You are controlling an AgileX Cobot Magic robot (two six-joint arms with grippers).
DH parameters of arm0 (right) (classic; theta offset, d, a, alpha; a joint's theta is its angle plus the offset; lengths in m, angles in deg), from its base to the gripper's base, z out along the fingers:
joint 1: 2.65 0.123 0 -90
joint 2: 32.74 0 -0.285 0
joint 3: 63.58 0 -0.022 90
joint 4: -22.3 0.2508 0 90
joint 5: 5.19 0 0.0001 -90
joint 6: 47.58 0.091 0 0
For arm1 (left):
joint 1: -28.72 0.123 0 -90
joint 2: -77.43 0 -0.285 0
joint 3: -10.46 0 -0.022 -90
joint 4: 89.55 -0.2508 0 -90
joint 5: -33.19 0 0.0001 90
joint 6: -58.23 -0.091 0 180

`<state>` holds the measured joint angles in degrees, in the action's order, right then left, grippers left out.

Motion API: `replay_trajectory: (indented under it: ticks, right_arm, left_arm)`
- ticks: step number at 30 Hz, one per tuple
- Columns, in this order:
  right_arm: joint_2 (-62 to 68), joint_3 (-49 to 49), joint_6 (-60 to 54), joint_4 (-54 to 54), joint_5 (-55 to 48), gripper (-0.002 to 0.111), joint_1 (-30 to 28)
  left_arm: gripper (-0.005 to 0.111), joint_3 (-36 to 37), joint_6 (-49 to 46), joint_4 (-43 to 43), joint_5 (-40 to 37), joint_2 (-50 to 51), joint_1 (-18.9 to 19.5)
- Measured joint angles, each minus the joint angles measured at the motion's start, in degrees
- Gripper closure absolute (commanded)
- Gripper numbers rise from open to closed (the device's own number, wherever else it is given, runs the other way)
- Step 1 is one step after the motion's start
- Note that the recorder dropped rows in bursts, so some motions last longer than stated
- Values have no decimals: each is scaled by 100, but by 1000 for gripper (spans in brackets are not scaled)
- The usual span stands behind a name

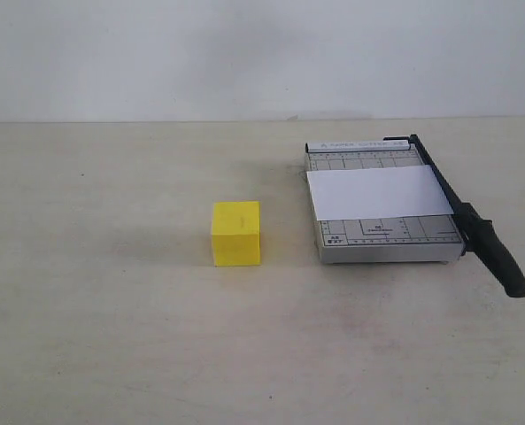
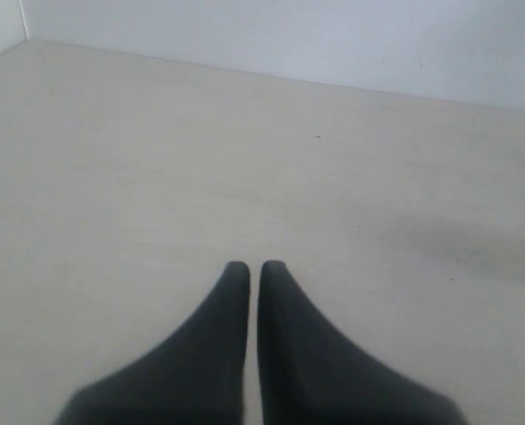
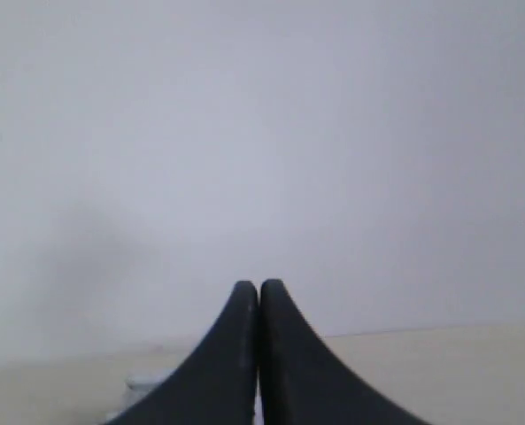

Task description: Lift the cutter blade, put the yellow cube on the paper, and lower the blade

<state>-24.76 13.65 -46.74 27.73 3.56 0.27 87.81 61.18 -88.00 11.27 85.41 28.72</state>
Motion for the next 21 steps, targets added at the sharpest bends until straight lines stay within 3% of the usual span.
replay_trajectory:
  ticks: [5, 8, 10, 12, 15, 19, 21]
  right_arm:
    - [0, 0, 1648, 783, -523, 109, 0]
    - [0, 13, 1926, 873, -826, 109, 0]
    - [0, 13, 1959, 873, -335, 109, 0]
    - [86, -12, 1900, 873, 902, 109, 0]
    - [932, -660, 768, 825, 1341, 109, 0]
    - [3084, -1898, -1613, 734, -1, 109, 0]
    - [4138, -2296, -2064, 837, -532, 109, 0]
  left_arm:
    - [102, 0, 0, 0, 0, 0, 0]
    - [102, 0, 0, 0, 0, 0, 0]
    - [102, 0, 0, 0, 0, 0, 0]
    - [102, 0, 0, 0, 0, 0, 0]
    - [102, 0, 0, 0, 0, 0, 0]
    - [102, 0, 0, 0, 10, 0, 0]
    - [102, 0, 0, 0, 10, 0, 0]
